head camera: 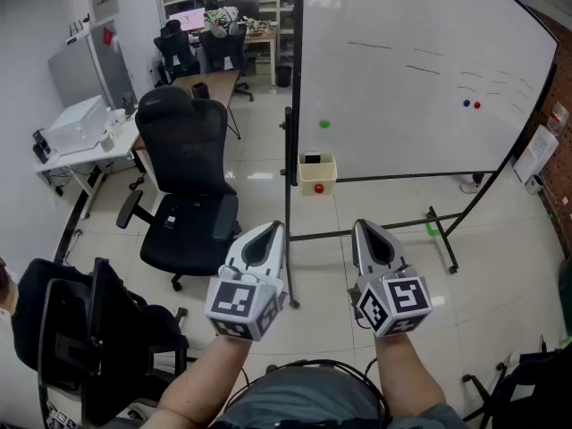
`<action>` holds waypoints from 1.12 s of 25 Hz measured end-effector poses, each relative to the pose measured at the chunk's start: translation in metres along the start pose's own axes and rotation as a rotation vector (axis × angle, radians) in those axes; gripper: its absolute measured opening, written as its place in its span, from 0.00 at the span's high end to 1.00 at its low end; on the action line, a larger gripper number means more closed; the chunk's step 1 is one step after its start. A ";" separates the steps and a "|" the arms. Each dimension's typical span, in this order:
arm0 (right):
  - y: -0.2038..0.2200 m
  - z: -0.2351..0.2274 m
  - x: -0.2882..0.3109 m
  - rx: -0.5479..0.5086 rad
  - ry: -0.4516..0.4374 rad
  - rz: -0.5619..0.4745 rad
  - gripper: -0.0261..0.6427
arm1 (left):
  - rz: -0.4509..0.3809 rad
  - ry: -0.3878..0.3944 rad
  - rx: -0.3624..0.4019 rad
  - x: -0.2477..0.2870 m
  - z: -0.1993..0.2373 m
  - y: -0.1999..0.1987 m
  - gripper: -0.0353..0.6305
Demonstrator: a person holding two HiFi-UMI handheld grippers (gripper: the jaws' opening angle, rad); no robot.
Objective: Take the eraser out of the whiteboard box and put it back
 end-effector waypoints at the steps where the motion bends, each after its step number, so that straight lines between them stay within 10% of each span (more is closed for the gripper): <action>1: 0.001 0.000 0.002 0.005 0.002 0.003 0.92 | 0.002 0.006 -0.006 0.000 0.002 0.000 0.90; 14: -0.004 0.005 0.048 0.002 0.043 0.015 0.92 | 0.005 0.047 -0.005 0.023 0.040 -0.004 0.90; 28: -0.020 -0.093 0.173 -0.008 -0.080 0.045 0.92 | 0.027 -0.059 -0.019 0.154 0.069 -0.028 0.90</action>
Point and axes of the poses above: the fingertips, and each gripper's own axes: x forward along the fingers, z to its left, y out of its underside, the point moved 8 cm from there along -x, backward along the fingers, and after that the axes turned 15 degrees about z, right-handed, at the moved point
